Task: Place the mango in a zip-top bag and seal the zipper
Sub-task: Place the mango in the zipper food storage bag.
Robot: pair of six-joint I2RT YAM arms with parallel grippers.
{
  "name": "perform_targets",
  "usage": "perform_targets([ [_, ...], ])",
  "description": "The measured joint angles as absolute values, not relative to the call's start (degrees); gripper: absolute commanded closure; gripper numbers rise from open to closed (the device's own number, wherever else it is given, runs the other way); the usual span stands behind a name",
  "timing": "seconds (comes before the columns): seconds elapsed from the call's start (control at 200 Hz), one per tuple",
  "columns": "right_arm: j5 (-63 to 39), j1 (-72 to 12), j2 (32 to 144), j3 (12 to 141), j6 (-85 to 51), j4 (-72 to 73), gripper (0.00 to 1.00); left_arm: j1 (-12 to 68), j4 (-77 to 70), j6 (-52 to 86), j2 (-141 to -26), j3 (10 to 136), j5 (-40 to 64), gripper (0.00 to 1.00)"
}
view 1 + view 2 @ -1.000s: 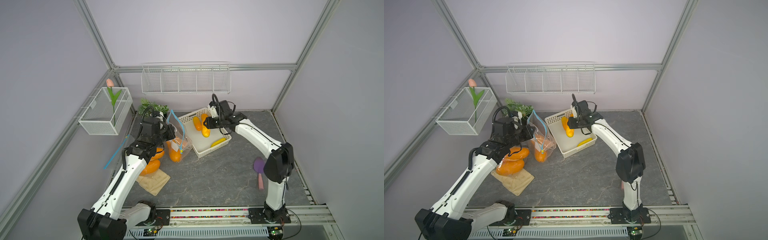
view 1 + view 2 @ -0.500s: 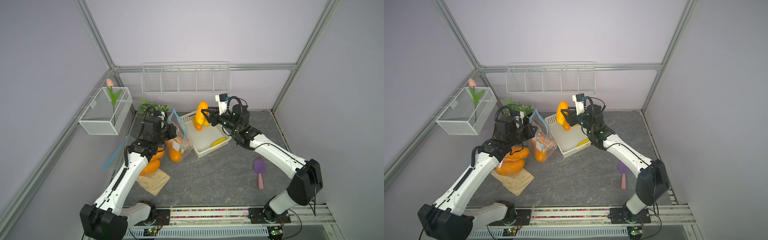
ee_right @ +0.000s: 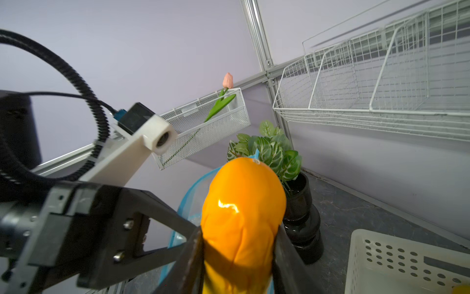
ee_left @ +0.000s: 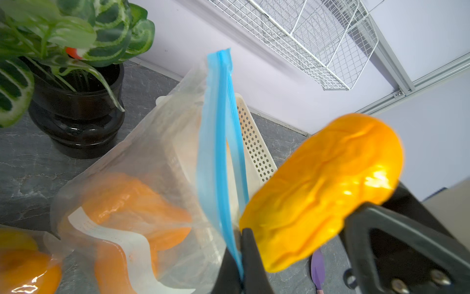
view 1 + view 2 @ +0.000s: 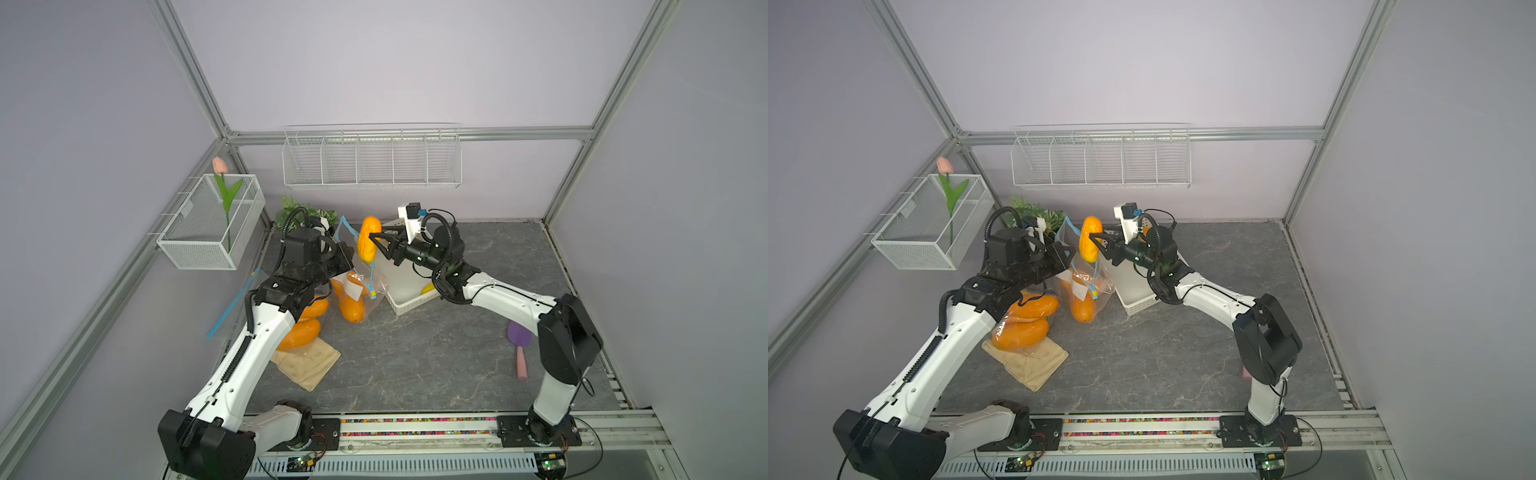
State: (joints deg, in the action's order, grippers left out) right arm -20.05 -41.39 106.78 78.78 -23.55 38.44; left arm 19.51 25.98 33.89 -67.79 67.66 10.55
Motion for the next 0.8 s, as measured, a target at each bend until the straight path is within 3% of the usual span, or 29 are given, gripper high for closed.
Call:
perform_targets([
  [0.11,-20.51,-41.58,110.15,79.72,-23.07,37.76,0.60,19.49,26.04,33.87,-67.61,67.66,10.33,1.00],
  [0.23,-21.78,-42.06,110.54,80.14,-20.14,34.02,0.20,19.44,26.28,33.85,-67.48,67.70,10.09,1.00],
  [0.315,-24.05,-42.22,110.13,81.19,-17.67,31.42,0.06,19.33,26.65,33.82,-67.48,67.72,9.87,1.00],
  [0.485,-25.98,-39.62,103.50,78.72,-18.09,27.05,0.08,19.11,28.01,33.63,-67.24,67.77,8.73,1.00],
  [0.62,-20.01,-34.59,96.97,78.11,-19.59,21.78,0.12,19.03,28.82,33.36,-66.65,67.77,7.90,1.00],
  [0.8,-15.05,-29.74,106.69,92.05,-21.63,6.22,0.11,19.00,29.10,33.17,-66.02,67.77,7.31,1.00],
])
